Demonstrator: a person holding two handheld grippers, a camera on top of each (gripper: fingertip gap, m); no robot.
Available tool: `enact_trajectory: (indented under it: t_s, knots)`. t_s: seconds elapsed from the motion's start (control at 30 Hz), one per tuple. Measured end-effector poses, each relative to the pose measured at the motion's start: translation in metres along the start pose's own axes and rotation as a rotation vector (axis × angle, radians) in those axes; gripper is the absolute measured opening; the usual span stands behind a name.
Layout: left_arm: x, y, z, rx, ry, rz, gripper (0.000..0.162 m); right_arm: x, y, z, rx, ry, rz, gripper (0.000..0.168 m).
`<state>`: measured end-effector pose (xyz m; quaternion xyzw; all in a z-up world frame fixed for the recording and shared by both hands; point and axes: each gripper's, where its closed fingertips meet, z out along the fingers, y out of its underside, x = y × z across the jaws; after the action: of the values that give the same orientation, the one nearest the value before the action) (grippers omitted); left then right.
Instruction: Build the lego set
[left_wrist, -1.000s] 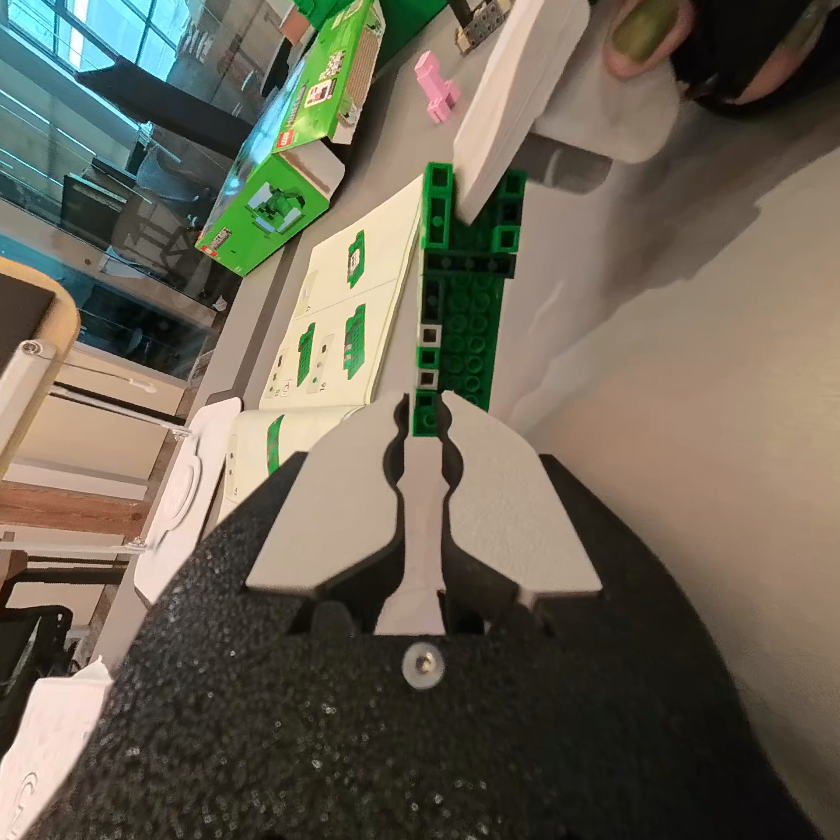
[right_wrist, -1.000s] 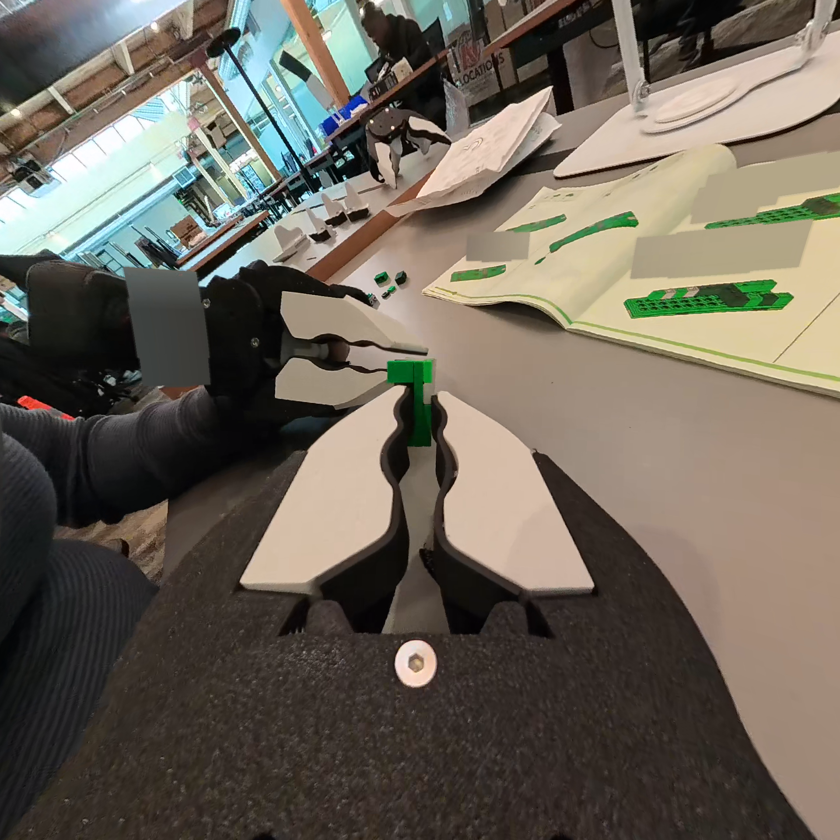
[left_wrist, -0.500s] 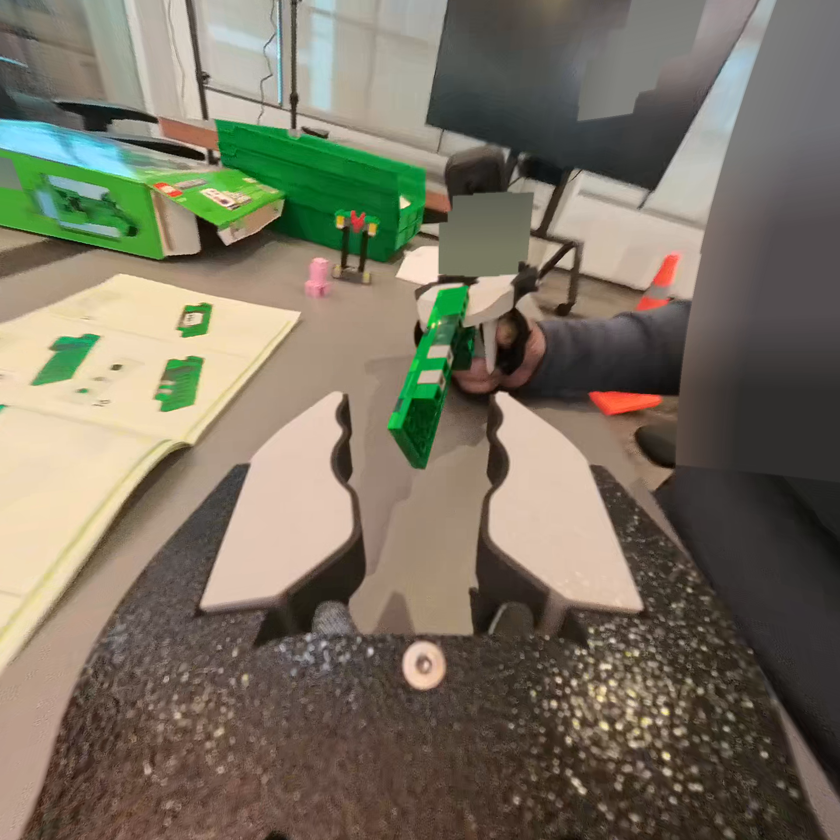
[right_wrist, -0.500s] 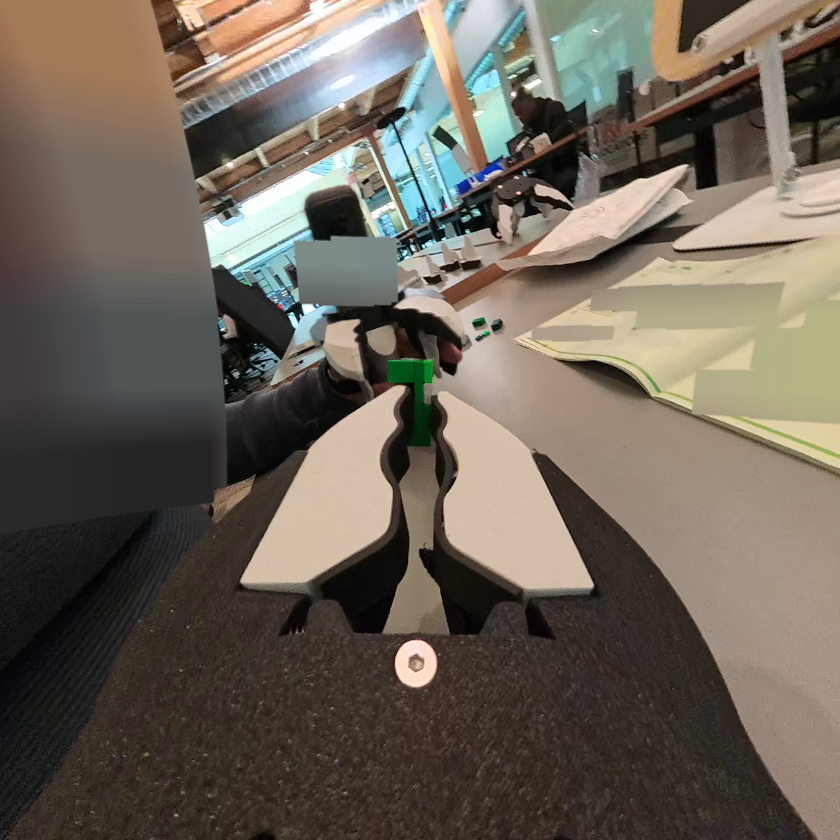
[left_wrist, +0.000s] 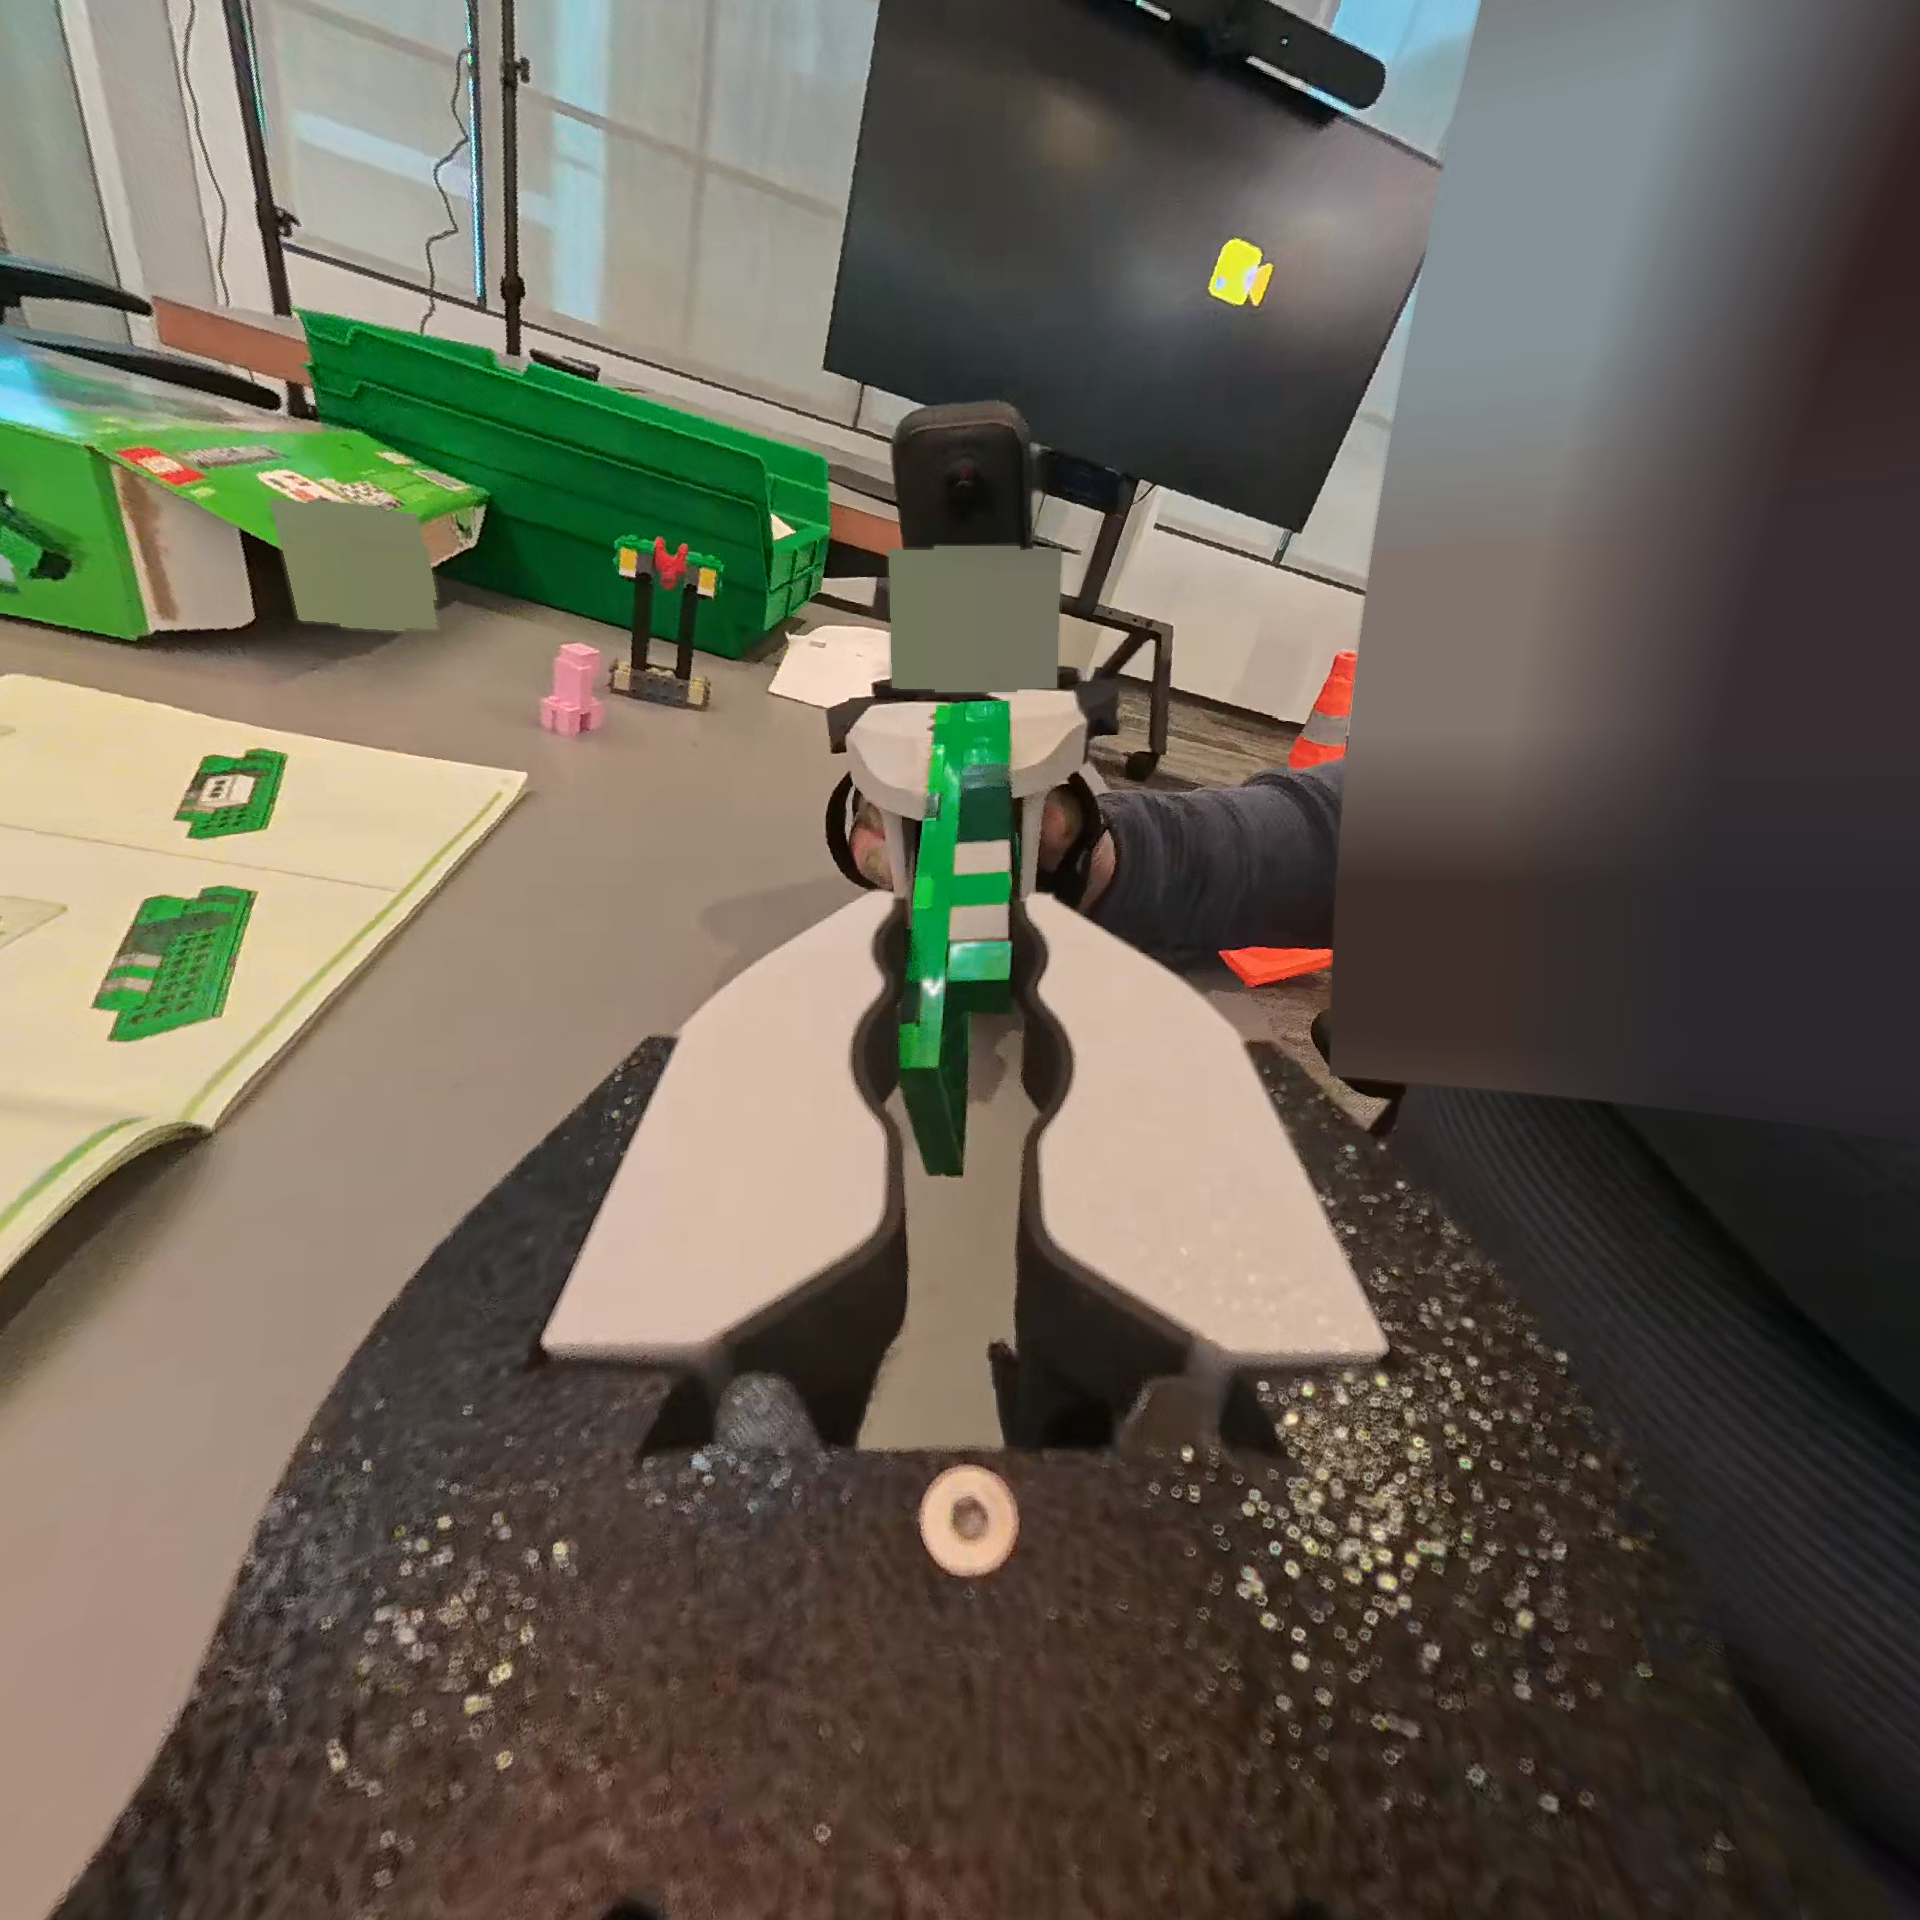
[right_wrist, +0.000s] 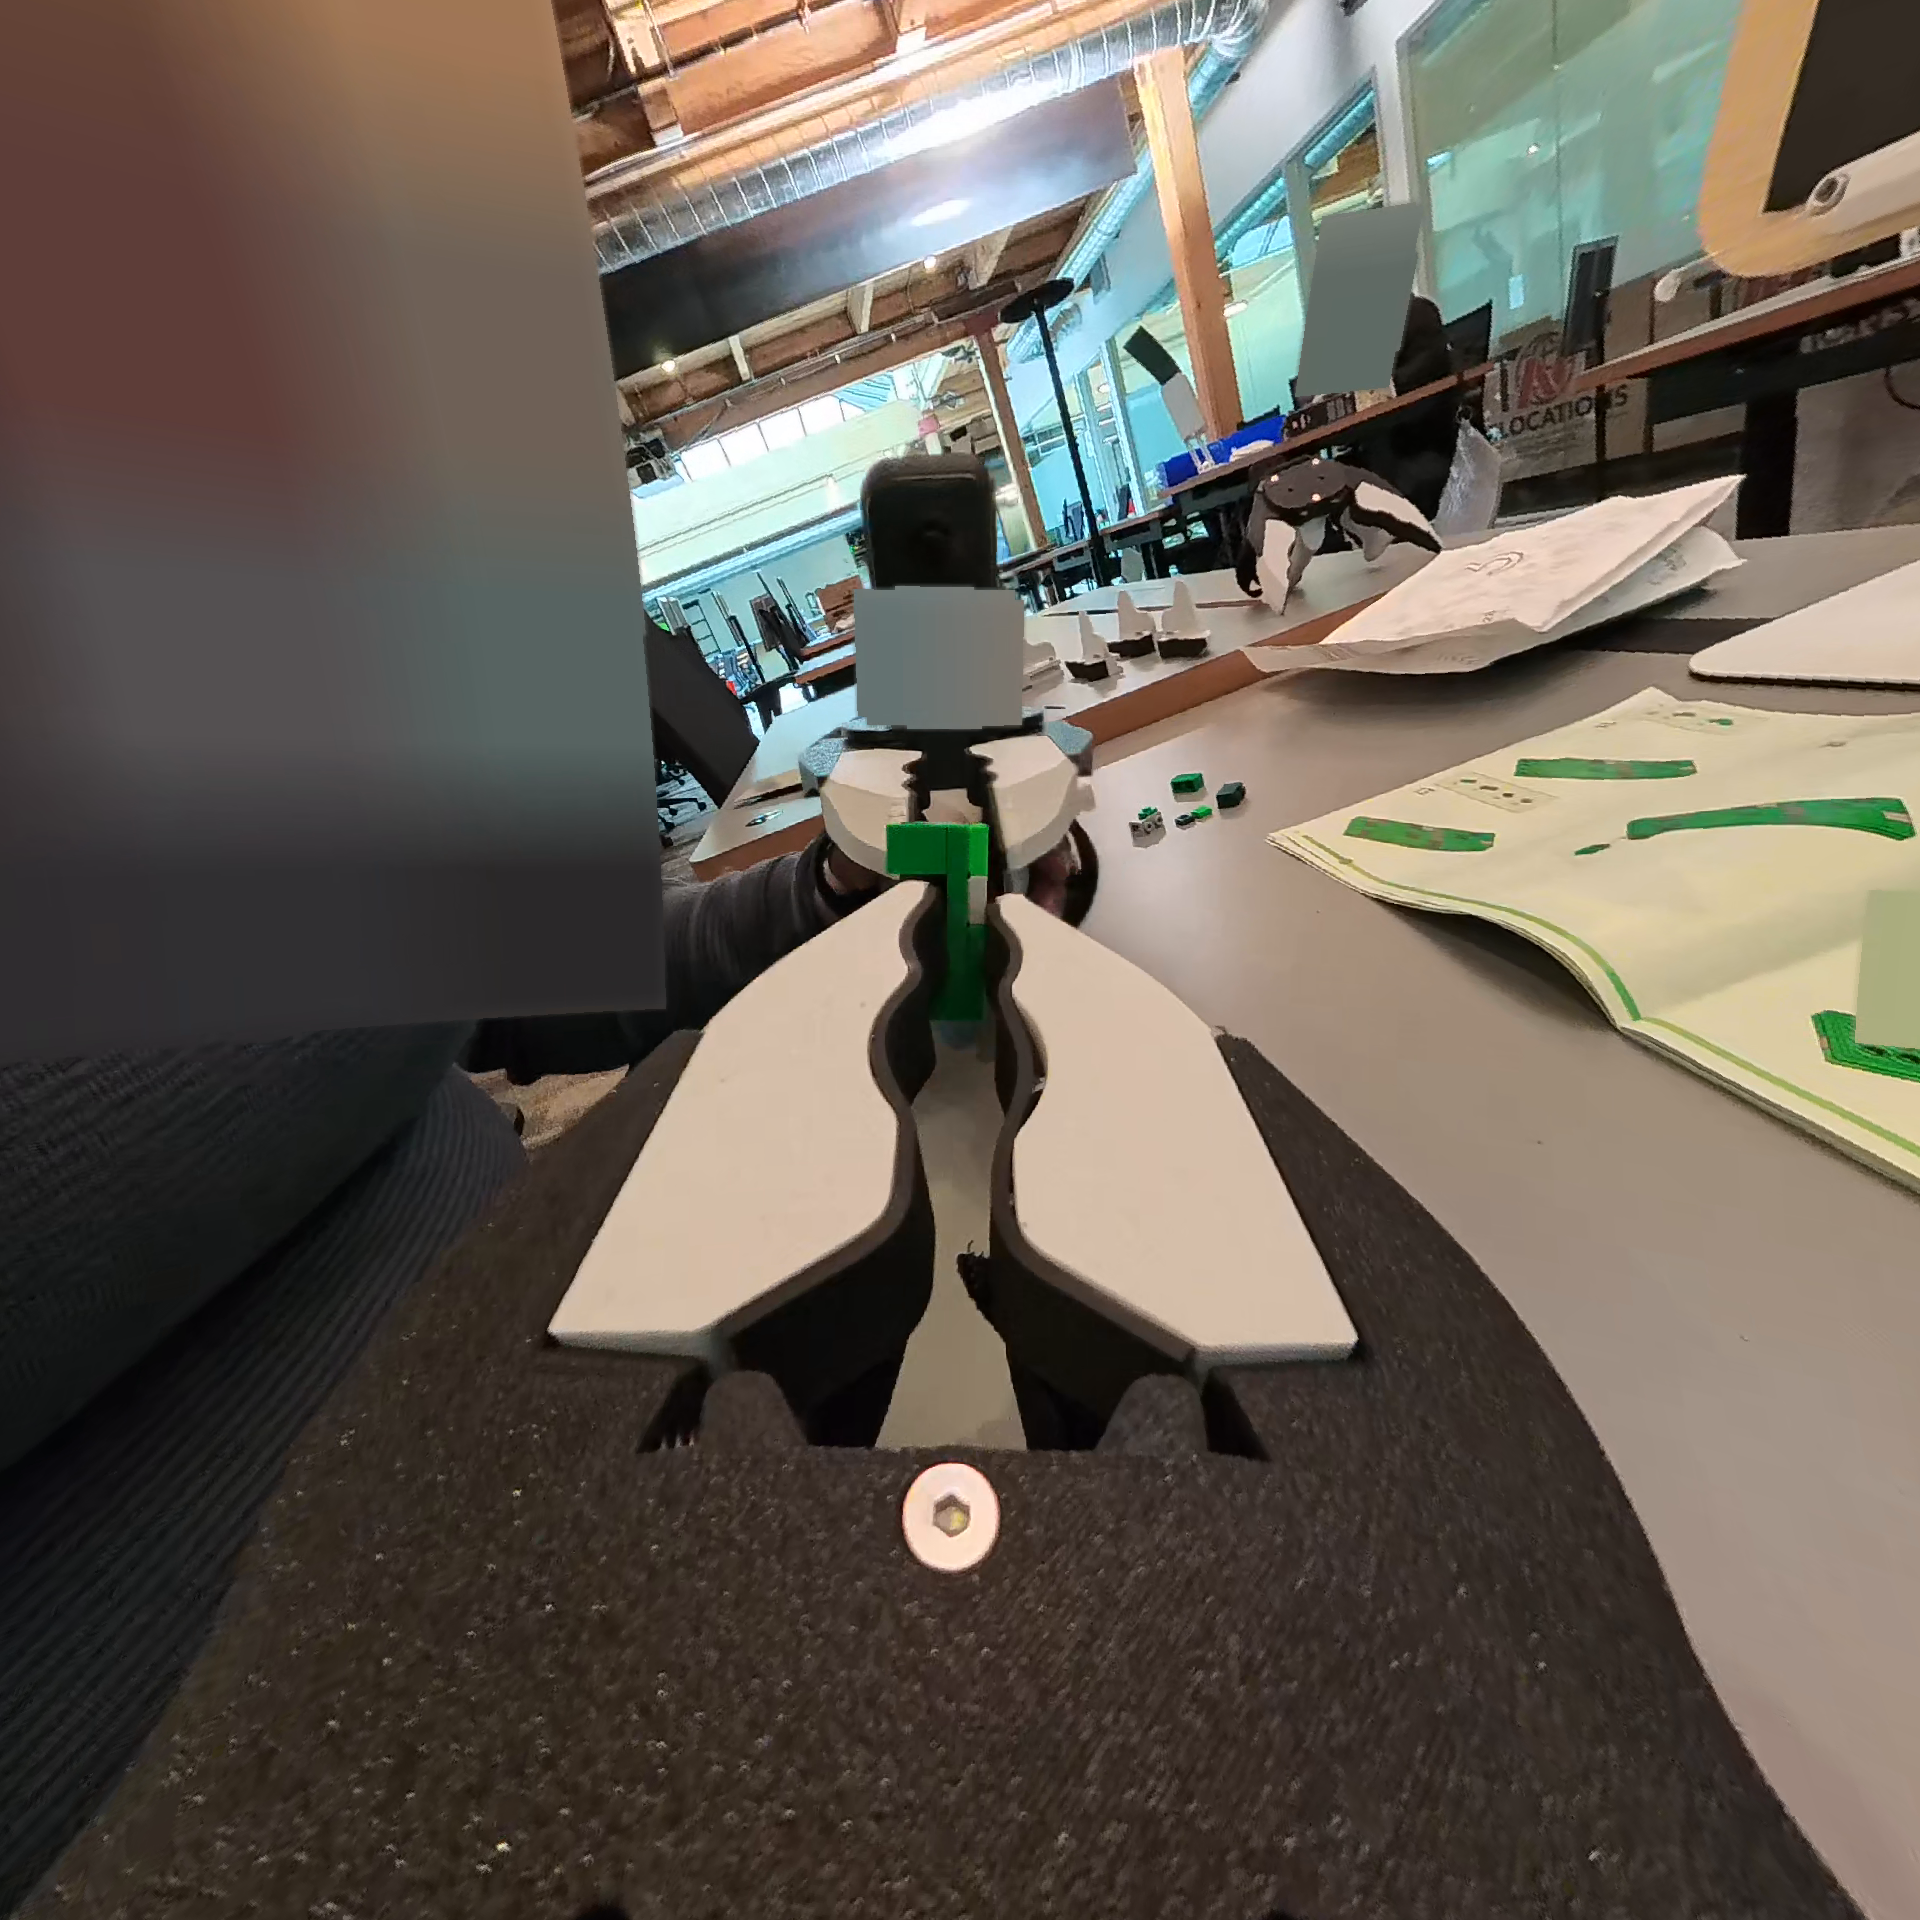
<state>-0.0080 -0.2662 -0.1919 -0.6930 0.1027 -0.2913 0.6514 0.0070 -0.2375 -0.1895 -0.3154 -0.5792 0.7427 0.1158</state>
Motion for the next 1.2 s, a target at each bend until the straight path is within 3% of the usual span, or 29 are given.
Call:
enact_trajectory:
  t_s: [0.43,1.2]
  knots:
    - [0.0060,0.0026,-0.0004,-0.034,0.001,0.076,0.017,-0.0054,0.0000,0.0000,0.000,-0.020,-0.032,0.007]
    - [0.0045,-0.0032,-0.0013,0.037,0.017,0.026,0.019,-0.0036,-0.0024,0.0058,0.028,-0.023,-0.009,0.006]
